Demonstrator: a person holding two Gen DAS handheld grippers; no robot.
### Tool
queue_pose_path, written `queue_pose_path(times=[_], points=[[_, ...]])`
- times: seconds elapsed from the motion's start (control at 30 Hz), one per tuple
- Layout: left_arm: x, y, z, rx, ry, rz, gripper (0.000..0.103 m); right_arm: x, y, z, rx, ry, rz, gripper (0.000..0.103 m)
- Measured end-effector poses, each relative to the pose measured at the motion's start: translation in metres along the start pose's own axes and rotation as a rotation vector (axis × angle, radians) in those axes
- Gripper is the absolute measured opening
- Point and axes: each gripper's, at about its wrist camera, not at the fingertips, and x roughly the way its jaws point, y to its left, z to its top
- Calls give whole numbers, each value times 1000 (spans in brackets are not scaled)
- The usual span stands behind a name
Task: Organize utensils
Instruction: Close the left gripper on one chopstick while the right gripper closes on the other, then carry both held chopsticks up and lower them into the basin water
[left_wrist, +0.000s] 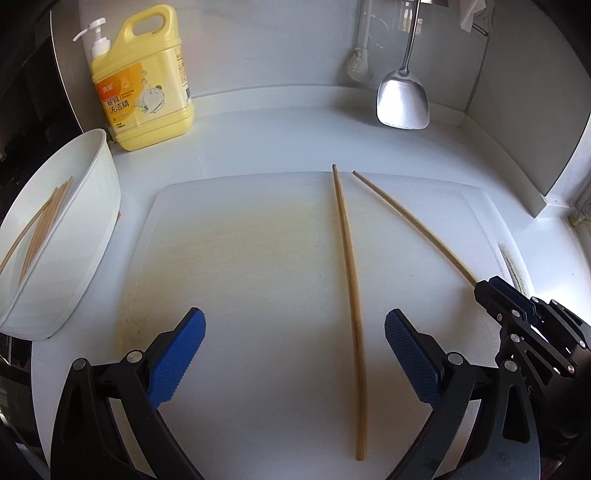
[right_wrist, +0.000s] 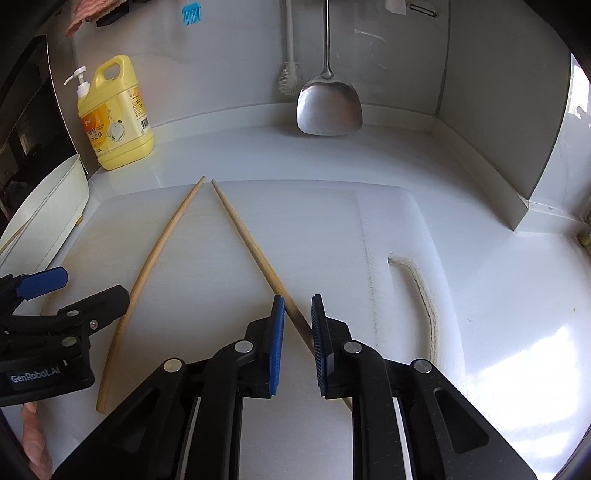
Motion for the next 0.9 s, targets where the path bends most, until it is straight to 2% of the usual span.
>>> queue_pose_path(times=[0.17,0.4,0.53,0.63,0.73,0.83,0.9], points=[[5,-7,-3,-1,0,18,96,2,-6,6,-68,28,80,15],[12,-8,-6,-50,7,37,96,9,3,14,-258,41,125,16],[13,-8,-9,-84,-4,51,95,12,3,19,-302,54,171,16],[11,-12,-9,-87,-26,58,85,15,4,22,-316,62,195,16],[9,-17,-7,-78,-43,53,71,16,9,22,-366,57,192,16],[6,-22,-7,-57,-50,43,51,16,13,21,-382,55,185,13],[5,-24,-7,-47,-51,35,31,16,18,20,-402,52,178,8]])
